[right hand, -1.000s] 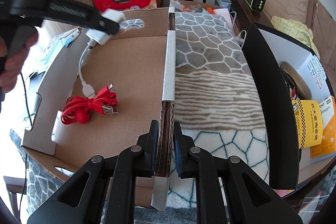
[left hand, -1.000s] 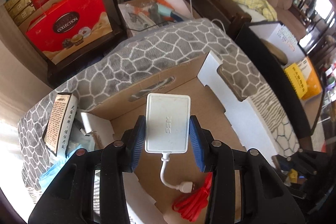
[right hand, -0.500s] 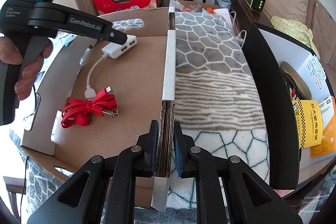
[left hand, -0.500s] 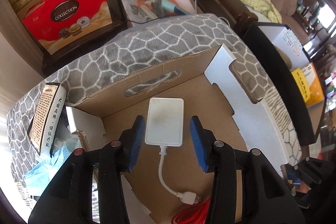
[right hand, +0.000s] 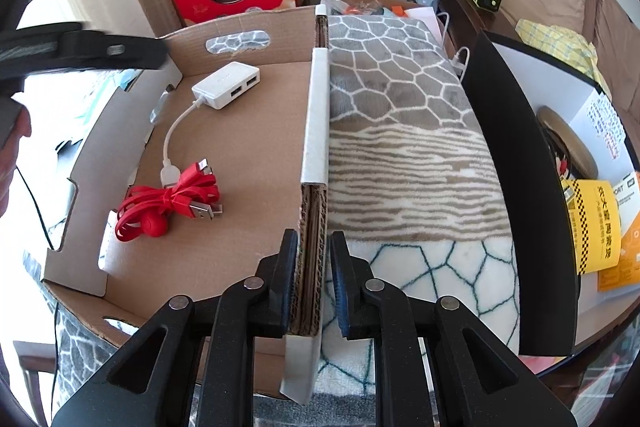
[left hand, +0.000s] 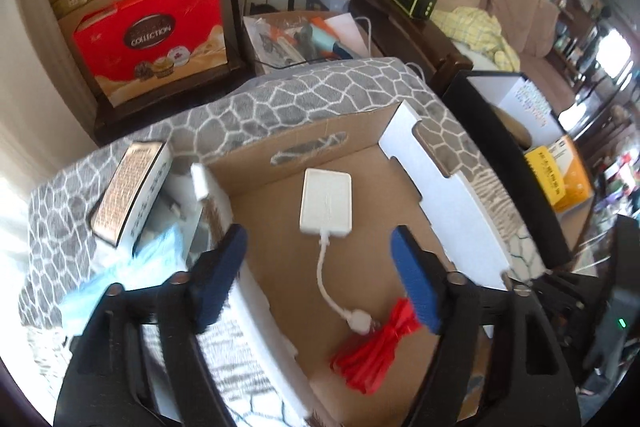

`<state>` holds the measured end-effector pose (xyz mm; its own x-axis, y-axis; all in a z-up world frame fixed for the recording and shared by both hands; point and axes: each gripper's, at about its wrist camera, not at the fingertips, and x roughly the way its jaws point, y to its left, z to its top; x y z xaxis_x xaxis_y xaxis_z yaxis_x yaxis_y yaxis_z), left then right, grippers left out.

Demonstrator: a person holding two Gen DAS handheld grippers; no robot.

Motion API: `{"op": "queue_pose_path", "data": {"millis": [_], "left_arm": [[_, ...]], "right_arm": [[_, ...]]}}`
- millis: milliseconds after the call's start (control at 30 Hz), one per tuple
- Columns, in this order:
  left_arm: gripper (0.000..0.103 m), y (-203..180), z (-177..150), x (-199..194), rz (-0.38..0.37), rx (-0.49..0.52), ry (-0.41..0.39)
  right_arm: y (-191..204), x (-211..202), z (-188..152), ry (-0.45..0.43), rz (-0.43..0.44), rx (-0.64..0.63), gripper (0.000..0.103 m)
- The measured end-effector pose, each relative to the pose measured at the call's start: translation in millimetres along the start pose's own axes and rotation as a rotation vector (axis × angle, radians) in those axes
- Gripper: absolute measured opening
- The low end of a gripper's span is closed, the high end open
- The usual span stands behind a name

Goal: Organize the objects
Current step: 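Grasp the blue face mask with the left tool while the right tool releases and regrasps the divider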

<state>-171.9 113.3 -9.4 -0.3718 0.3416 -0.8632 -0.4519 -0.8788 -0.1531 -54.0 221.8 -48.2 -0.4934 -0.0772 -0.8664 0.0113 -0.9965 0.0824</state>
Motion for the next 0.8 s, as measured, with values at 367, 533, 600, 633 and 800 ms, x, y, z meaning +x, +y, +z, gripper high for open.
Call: {"op": "queue_pose_path", "data": {"millis": [367,533,600,633,800], "left_arm": [[0.087,23.9,-45.8,-58.6,0.008,-0.08,-0.135],[0.095,33.8,-64.2,-77.8,0.018,-0.114,-0.173],[0.097,37.0,-71.8,-83.7,0.033,-0.117,-0.183],[0.098,39.4,-75.4,-86.7,0.046,-0.119,-0.189],[0.099,59.5,-93.5,-98.1,0.096,-0.166,-0.211]], "right_arm": [[-10.0,-20.7,-11.0,-0.016,0.005,0.033,0.045],[-13.8,-28.0,-12.2,-0.04,0.011,0.053,0.066],[-13.7,-31.3,-12.7,-0.06,0.006,0.061,0.075],[-13.5,-32.4,-12.6,-0.062,0.008,0.063,0.076],[-9.9,-37.3,-11.4,-0.073,0.002,0.048,0.078]]}}
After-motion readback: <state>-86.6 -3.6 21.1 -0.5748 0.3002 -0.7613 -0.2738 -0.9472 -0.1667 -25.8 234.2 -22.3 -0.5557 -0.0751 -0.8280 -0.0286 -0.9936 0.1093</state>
